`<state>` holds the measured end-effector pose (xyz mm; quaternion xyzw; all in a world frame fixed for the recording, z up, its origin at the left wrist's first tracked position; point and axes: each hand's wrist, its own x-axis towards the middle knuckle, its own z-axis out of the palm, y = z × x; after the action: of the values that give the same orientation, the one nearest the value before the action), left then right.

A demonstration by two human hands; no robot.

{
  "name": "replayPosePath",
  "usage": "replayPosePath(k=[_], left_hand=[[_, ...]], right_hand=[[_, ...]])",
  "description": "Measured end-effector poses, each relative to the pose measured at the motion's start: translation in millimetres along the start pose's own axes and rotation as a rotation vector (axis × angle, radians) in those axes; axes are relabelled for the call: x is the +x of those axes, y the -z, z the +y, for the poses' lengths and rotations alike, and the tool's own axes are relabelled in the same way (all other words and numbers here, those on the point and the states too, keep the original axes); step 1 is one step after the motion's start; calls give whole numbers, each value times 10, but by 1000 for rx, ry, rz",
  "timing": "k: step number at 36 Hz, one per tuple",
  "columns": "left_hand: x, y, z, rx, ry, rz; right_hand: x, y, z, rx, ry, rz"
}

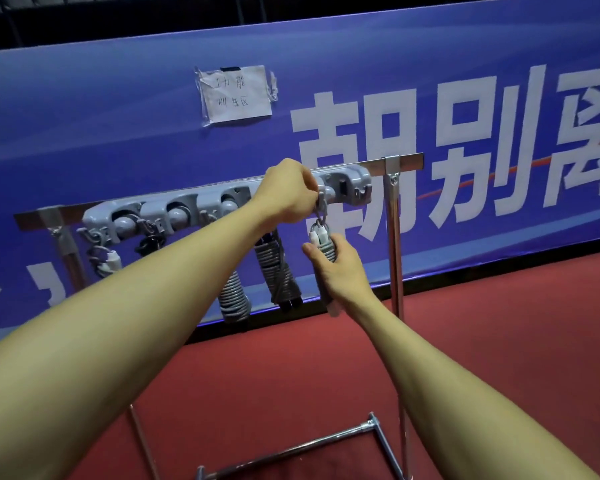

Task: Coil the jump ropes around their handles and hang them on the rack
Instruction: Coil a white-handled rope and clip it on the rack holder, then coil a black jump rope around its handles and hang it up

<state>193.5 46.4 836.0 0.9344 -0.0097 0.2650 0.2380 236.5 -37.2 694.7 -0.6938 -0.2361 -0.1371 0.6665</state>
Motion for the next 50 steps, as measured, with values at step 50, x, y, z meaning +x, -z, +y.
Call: replayPosePath(k=[50], left_hand=[[-6120,-3462,-2433,33,525,-926]], right_hand=[[-5222,434,2943,-829,-501,-720]])
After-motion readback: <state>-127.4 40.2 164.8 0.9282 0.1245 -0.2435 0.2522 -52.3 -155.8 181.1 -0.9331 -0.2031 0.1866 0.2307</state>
